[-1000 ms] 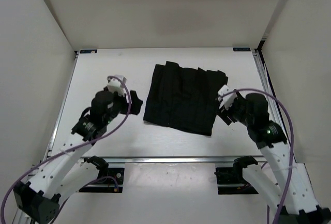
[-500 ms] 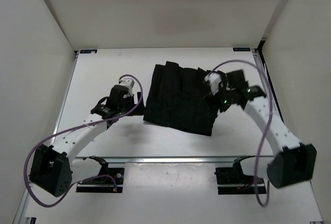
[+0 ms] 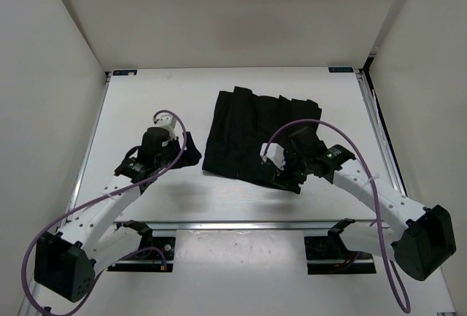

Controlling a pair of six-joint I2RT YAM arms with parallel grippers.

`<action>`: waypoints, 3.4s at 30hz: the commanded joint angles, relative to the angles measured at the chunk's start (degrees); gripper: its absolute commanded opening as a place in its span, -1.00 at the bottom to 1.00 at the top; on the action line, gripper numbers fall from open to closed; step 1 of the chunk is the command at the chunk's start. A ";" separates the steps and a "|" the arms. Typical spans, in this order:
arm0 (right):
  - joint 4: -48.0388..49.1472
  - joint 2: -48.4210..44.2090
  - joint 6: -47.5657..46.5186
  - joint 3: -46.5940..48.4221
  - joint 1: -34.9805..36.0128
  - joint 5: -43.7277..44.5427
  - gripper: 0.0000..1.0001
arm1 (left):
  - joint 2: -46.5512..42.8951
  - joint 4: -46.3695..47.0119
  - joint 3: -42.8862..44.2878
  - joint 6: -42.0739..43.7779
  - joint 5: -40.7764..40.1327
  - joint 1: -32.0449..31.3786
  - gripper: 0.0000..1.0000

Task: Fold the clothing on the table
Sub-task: Fold the skirt

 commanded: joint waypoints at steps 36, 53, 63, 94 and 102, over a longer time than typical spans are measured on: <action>39.15 18.78 4.63 -9.38 16.87 18.35 0.19 | -17.84 -12.39 -1.17 1.40 10.25 17.46 0.97; 41.61 15.89 4.37 -16.14 15.73 23.70 0.39 | -19.15 -12.04 -2.75 2.02 11.65 18.69 0.97; 41.79 10.88 5.34 -21.33 13.45 30.02 0.25 | -19.15 -11.07 -2.40 1.32 11.66 18.87 0.98; 22.21 -14.14 13.85 -29.08 -19.95 44.92 0.44 | -7.73 1.84 -2.66 -5.53 4.89 6.83 0.97; 11.64 -27.72 10.17 -16.77 -28.83 15.26 0.82 | 10.34 5.26 8.22 -2.99 8.22 -8.43 0.97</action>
